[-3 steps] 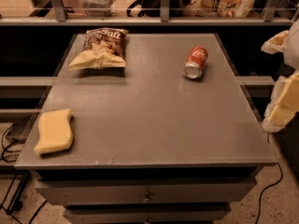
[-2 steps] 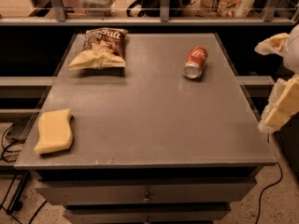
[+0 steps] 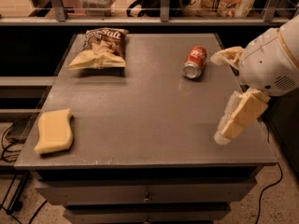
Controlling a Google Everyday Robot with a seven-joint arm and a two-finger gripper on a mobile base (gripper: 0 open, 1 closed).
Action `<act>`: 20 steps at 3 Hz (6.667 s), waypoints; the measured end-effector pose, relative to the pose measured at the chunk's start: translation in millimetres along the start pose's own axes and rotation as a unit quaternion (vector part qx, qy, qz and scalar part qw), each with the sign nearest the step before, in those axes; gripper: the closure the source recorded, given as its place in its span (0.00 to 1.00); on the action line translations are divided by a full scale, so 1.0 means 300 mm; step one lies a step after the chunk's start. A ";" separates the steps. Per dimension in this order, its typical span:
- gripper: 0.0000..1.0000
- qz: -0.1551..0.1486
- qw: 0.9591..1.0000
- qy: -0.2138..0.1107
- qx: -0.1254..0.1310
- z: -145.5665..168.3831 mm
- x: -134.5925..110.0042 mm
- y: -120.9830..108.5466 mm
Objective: Move sponge near brown chip bag
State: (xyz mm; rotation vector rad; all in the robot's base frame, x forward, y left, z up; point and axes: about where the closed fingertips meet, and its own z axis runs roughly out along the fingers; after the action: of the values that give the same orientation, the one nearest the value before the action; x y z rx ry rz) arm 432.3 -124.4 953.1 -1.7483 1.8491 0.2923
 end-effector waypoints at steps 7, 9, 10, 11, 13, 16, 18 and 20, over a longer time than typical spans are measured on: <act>0.00 -0.050 0.982 -0.150 -0.099 0.378 -0.422 0.288; 0.00 -0.034 0.976 -0.185 -0.105 0.464 -0.447 0.307; 0.00 -0.022 0.972 -0.207 -0.107 0.543 -0.472 0.311; 0.00 -0.009 0.969 -0.223 -0.107 0.605 -0.497 0.308; 0.00 0.001 0.962 -0.250 -0.114 0.657 -0.547 0.309; 0.00 0.007 0.957 -0.273 -0.099 0.767 -0.633 0.272; 0.00 -0.001 0.946 -0.309 -0.102 0.859 -0.731 0.203; 0.00 -0.012 0.935 -0.328 -0.132 0.958 -0.822 0.184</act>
Offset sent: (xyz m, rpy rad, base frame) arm -0.0200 0.0559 -0.0227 0.1133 0.0553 0.0796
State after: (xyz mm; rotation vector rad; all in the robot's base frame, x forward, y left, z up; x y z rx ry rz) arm 446.7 240.8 840.2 -1.5652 1.3375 1.0194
